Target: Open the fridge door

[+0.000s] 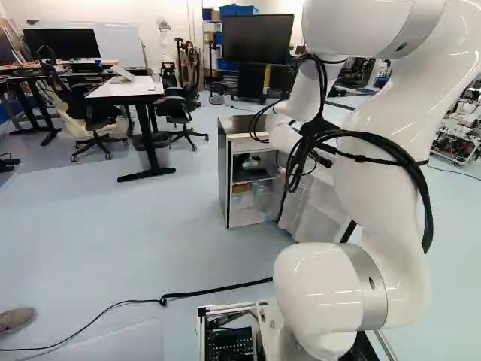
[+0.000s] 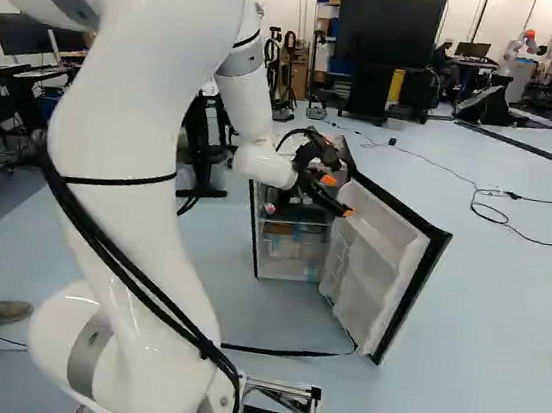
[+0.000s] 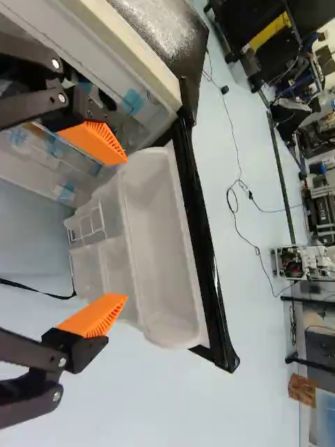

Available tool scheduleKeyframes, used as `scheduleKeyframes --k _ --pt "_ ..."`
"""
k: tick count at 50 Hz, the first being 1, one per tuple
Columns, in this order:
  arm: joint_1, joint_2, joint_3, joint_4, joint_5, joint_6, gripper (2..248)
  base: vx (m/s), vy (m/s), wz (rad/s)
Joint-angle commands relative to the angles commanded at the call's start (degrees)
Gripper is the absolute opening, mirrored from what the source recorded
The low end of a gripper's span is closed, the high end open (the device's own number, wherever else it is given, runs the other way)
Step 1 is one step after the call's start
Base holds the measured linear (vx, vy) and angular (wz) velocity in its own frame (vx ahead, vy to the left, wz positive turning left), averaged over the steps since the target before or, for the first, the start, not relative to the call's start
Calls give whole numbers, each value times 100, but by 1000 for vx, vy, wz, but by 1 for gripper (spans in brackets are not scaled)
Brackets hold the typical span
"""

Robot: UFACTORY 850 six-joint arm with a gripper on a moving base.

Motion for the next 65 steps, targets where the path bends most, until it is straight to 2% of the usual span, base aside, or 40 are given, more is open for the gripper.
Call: scheduleKeyframes --k 7,38,65 --pt "-2 79 97 -306 -95 0 247 0 0 0" --pt "23 209 242 -571 -99 53 247 0 0 0" --pt "105 586 657 -1257 -56 225 247 0 0 0"
